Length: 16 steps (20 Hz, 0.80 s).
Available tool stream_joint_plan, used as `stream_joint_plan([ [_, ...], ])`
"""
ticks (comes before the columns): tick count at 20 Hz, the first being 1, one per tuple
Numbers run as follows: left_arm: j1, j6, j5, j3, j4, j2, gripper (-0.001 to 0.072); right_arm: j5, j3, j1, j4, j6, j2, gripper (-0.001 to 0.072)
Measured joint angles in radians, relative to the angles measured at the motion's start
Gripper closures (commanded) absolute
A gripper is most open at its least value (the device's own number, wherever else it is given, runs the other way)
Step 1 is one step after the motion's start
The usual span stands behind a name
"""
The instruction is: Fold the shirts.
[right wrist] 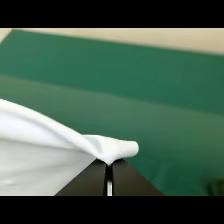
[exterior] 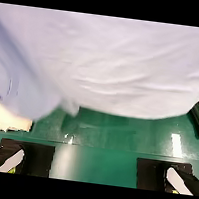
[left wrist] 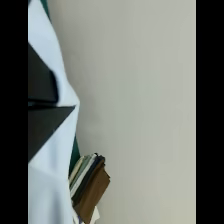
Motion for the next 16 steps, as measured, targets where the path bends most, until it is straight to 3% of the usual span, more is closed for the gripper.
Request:
stream_joint_plan([
  [6, 0.0, 0.003, -0.111, -0.102, 0.018, -0.33, 0.0683, 0.054, -0.2, 0.076, -0.066, 0.037, -0.233, 0.0696],
  [10, -0.007, 0.006, -0.182, -0.117, 0.029, -0.647, 0.0683, -0.069, -0.38, 0.144, -0.104, 0.048, -0.417, 0.0696],
  [14, -0.027, 0.029, -0.14, -0.121, 0.027, -0.873, 0.068, -0.227, -0.454, 0.182, -0.101, 0.05, -0.56, 0.0695],
  [15, -0.03, 0.031, -0.121, -0.121, 0.028, -0.908, 0.0551, -0.265, -0.462, 0.188, -0.093, 0.05, -0.585, 0.0695],
  [16, -0.03, 0.034, -0.101, -0.121, 0.026, -0.93, 0.0217, -0.297, -0.468, 0.19, -0.088, 0.05, -0.604, 0.068],
])
